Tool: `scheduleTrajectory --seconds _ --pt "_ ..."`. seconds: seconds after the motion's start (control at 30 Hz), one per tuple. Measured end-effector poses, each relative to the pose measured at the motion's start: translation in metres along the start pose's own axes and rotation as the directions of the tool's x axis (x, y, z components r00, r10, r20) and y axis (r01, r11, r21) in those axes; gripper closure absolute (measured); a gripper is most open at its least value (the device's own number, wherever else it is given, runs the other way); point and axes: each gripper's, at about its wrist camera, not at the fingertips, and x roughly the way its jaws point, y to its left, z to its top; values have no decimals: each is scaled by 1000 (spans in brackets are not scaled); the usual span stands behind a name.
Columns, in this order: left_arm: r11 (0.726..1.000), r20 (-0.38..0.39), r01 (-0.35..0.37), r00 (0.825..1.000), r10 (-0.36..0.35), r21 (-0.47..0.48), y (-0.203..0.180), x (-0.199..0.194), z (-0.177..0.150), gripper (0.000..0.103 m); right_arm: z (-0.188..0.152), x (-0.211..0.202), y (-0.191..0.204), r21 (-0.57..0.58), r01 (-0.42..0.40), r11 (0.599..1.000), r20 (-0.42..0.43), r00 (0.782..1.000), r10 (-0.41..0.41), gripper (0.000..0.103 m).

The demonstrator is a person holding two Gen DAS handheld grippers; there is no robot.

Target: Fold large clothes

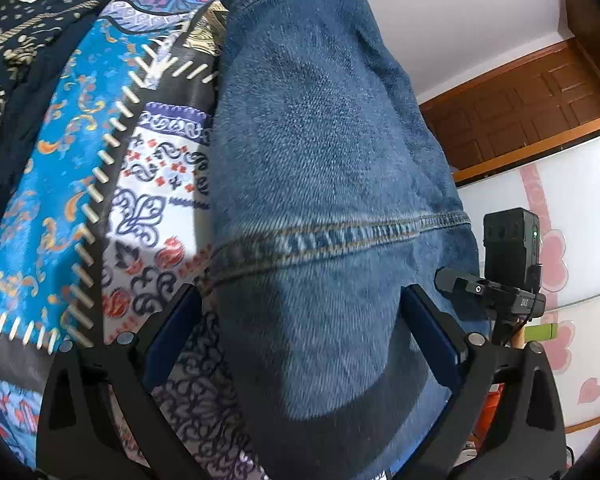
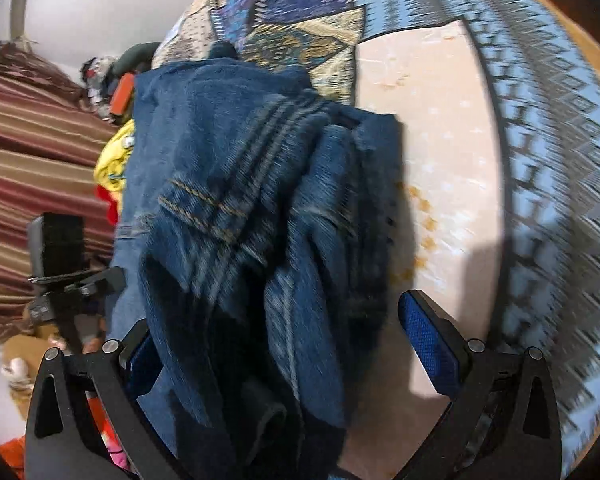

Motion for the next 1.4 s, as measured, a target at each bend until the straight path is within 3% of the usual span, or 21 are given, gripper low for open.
scheduleTrajectory --seconds 0.07,0.13,0.23,0.27,0.4,0.5,0.6,0.77,1.03,1.3,1.4 --pt "1000 -6 5 1000 -5 6 -3 5 2 3 0 3 0 1 -3 1000 -5 1000 3 0" --pt "1000 -10 21 1000 -20 10 -8 11 5 9 -1 3 2 4 -7 1000 -4 1000 7 0" --pt "1000 -1 16 1000 -16 3 -12 16 5 16 -2 2 1 14 -12 1000 6 1000 12 8" --pt "1000 4 12 1000 -12 -4 -12 16 7 19 -2 2 1 24 -21 1000 8 1000 20 16" --pt "1000 62 -6 998 5 15 -19 6 4 47 -2 -4 5 42 -15 999 21 1000 14 38" --pt "998 111 -20 994 14 57 -35 -8 2 54 -5 -13 21 11 -9 1000 50 999 8 53" --pt "995 151 -30 988 16 90 -46 -25 3 58 -7 -21 39 -23 -8 1000 65 998 9 61" --pt "984 255 -47 967 1 171 -52 -87 5 60 -5 -28 80 -77 -33 996 100 994 41 64" --pt "982 380 -67 925 -6 177 -19 -186 28 60 21 -28 174 -217 -42 975 182 980 83 64" --pt "978 494 -137 869 42 158 36 -264 61 60 61 20 253 -296 -84 952 214 965 151 64" --pt "983 495 -139 867 62 122 75 -270 76 60 72 48 261 -285 -104 953 206 964 167 64"
